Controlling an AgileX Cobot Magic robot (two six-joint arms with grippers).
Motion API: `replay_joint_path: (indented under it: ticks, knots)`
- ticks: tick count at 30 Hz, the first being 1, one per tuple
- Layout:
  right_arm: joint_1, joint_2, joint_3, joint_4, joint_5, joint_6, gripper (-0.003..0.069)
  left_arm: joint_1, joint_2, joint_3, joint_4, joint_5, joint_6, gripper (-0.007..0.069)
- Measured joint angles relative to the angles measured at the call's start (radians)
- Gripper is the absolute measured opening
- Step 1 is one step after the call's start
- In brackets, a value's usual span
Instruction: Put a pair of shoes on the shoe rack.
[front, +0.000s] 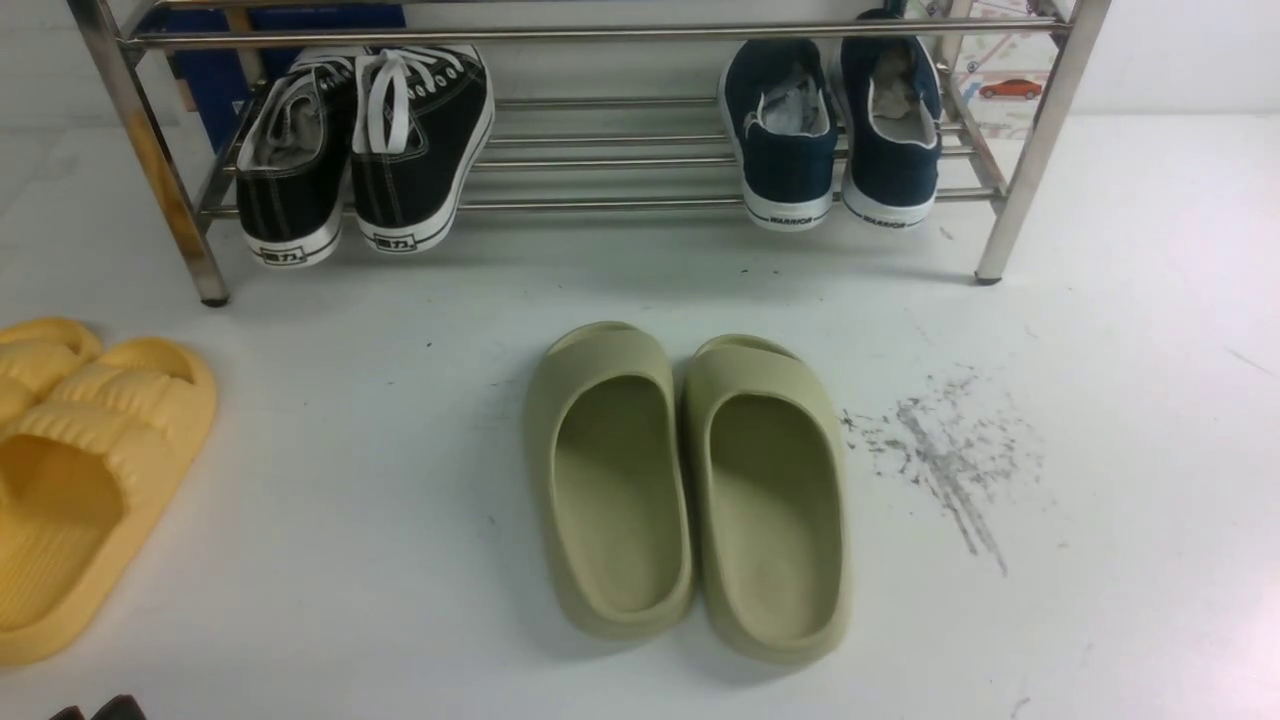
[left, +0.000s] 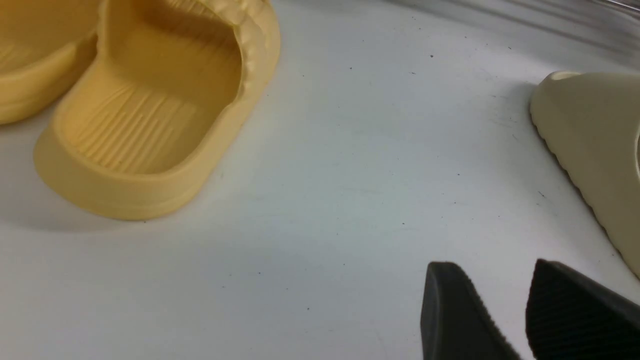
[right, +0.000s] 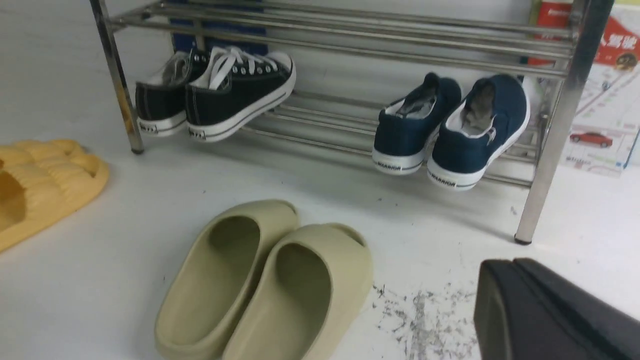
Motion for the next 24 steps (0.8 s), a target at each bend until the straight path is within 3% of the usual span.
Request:
replay_joint_path:
  ticks: [9, 15, 21, 24]
  knots:
    - [0.000, -0.014, 0.176, -0.055, -0.237, 0.000, -0.0003, 0.000, 0.000, 0.000, 0.000, 0.000, 0.000, 0.0239]
    - [-0.014, -0.021, 0.354, -0.063, -0.480, 0.000, -0.0003, 0.000, 0.000, 0.000, 0.000, 0.000, 0.000, 0.0239]
    - [-0.137, -0.092, 0.520, -0.130, -0.549, 0.085, -0.0003, 0.000, 0.000, 0.000, 0.000, 0.000, 0.000, 0.0239]
    - [-0.282, -0.168, 0.621, -0.277, -0.509, 0.272, -0.0003, 0.000, 0.000, 0.000, 0.000, 0.000, 0.000, 0.0239]
